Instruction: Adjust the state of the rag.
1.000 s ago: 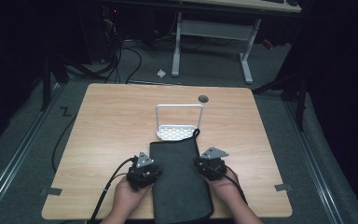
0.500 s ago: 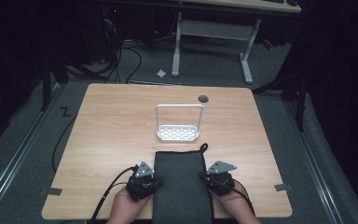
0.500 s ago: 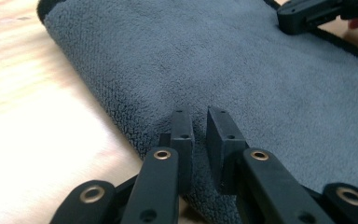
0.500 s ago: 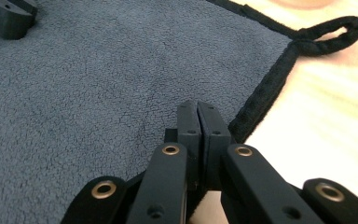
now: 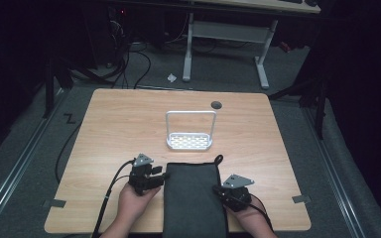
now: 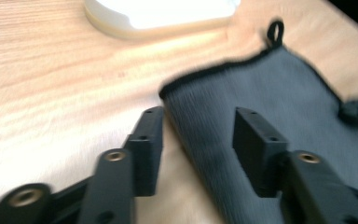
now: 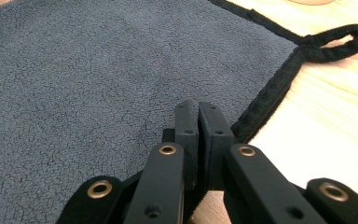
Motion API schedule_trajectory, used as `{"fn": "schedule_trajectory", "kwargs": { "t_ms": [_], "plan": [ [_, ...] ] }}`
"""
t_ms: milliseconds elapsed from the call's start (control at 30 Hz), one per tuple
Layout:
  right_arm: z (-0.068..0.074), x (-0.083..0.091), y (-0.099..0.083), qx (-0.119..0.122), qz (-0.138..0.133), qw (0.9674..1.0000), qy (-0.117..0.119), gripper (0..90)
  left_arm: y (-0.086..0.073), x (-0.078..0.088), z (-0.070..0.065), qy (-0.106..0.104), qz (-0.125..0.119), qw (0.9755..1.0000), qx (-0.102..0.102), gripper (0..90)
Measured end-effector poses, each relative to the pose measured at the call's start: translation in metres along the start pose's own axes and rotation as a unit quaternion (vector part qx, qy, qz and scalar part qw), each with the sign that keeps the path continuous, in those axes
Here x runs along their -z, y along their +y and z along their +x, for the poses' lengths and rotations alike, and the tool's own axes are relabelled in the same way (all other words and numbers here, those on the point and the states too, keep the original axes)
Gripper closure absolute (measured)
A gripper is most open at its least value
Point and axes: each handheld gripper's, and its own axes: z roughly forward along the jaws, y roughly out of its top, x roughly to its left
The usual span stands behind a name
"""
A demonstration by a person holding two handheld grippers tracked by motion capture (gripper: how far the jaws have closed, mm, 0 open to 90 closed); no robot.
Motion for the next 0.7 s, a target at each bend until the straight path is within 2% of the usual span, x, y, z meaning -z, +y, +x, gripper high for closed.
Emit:
{"fn": "schedule_trajectory", "kwargs": {
  "t_ms": [100, 167, 267, 300, 400, 467, 533, 633, 700],
  "plan": [
    [0.0, 0.0, 0.0, 0.001, -0.001, 1.0, 0.0, 87.2, 0.003, -0.013, 0.004, -0.002, 0.005, 0.9996, 0.027, 51.1],
    [0.001, 0.0, 0.0, 0.001, 0.0, 1.0, -0.002, 86.7, 0.002, -0.018, 0.004, 0.01, 0.016, 0.9994, 0.027, 51.4],
    [0.001, 0.0, 0.0, -0.001, -0.002, 1.0, -0.003, 86.2, 0.0, -0.019, 0.002, 0.015, 0.012, 0.9996, 0.02, 55.9],
    [0.001, 0.0, 0.0, -0.003, -0.002, 1.0, 0.001, 85.0, 0.0, -0.02, 0.001, 0.016, 0.013, 0.9997, 0.017, 60.4],
    [-0.003, 0.001, 0.005, -0.018, -0.019, 0.9997, 0.003, 77.1, -0.003, -0.022, -0.002, 0.018, 0.012, 0.9998, 0.0, 71.2],
    [-0.009, -0.002, 0.016, -0.027, -0.034, 0.999, -0.015, 70.5, -0.004, -0.022, -0.004, 0.022, 0.008, 0.9997, -0.013, 76.1],
    [-0.018, -0.007, 0.027, -0.041, -0.045, 0.9977, -0.028, 63.7, -0.005, -0.023, -0.004, 0.021, 0.006, 0.9997, -0.015, 77.9],
    [-0.03, -0.021, 0.039, -0.055, -0.035, 0.997, -0.041, 48.8, -0.005, -0.023, -0.003, 0.016, 0.005, 0.9998, -0.01, 77.8],
    [-0.036, -0.032, 0.042, -0.058, -0.023, 0.997, -0.047, 44.3, -0.005, -0.022, -0.001, 0.009, 0.005, 0.9999, -0.003, 77.7]
  ]
}}
